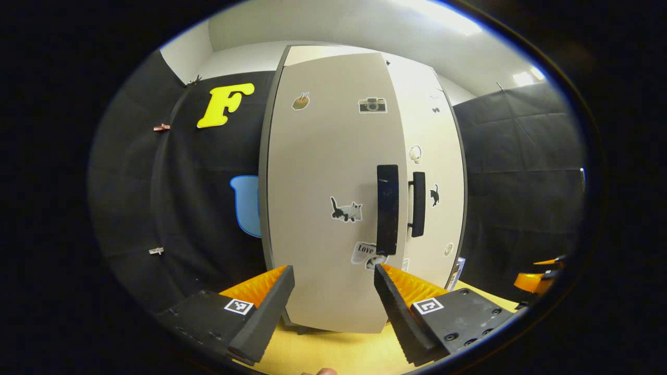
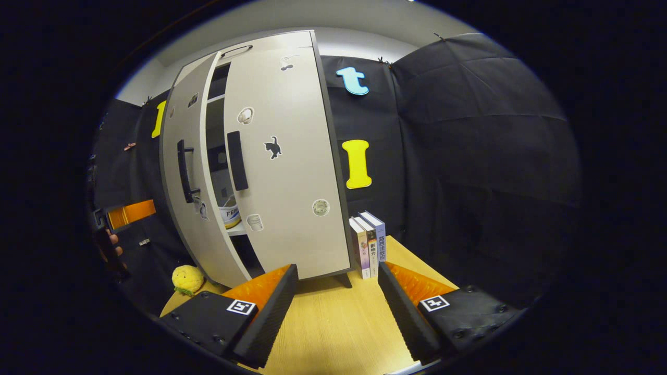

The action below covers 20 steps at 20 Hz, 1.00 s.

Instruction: Grab one shoe with the right hand and put it into the shoe cabinet, grab the other shoe with the left hand and put it into the shoe cabinet; then close the right door with the right hand and the left door with the left hand.

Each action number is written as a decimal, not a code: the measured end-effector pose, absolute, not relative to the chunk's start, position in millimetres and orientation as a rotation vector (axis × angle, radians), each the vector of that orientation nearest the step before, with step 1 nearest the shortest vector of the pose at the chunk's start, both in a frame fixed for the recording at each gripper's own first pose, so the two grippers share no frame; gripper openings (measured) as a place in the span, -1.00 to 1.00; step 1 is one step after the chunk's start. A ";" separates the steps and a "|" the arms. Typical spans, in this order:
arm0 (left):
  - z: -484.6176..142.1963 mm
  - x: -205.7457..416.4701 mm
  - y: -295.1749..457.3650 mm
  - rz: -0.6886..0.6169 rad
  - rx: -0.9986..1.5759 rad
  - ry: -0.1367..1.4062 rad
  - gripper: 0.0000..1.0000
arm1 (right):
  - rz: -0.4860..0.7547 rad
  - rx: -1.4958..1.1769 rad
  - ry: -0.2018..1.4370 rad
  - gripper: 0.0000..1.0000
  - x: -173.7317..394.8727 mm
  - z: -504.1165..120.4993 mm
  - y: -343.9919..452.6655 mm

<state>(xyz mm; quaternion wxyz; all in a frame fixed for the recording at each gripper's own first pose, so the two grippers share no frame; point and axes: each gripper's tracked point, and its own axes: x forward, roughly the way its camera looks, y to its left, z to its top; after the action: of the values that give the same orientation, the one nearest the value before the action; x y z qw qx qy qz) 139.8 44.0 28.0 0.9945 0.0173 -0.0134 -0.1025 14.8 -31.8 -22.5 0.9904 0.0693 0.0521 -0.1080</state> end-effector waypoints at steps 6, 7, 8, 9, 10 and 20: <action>-1.1 89.7 71.3 -0.083 0.032 -0.028 0.91 | -0.134 0.088 0.072 0.97 21.3 -19.2 4.6; -6.6 83.6 74.1 -0.064 0.014 -0.022 0.91 | -0.120 0.096 0.070 0.97 20.7 -20.7 11.1; -14.2 75.1 76.4 -0.046 -0.006 -0.013 0.91 | -0.108 0.101 0.072 0.96 19.3 -23.5 16.1; -20.5 68.7 76.4 -0.035 -0.025 -0.003 0.91 | -0.097 0.101 0.076 0.97 16.2 -27.7 20.8; -25.7 61.7 76.2 -0.029 -0.038 0.003 0.91 | -0.089 0.094 0.083 0.96 13.0 -32.9 24.4; -51.2 45.6 55.4 -0.062 -0.067 0.076 0.92 | 0.031 0.068 0.146 0.97 -2.6 -57.5 63.0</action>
<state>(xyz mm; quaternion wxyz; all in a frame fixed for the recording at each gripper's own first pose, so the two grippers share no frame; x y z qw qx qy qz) 45.6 55.4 -51.2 0.9982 -0.0335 0.0382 -0.0310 -2.6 63.0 -57.5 0.9966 0.0340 0.0731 0.0155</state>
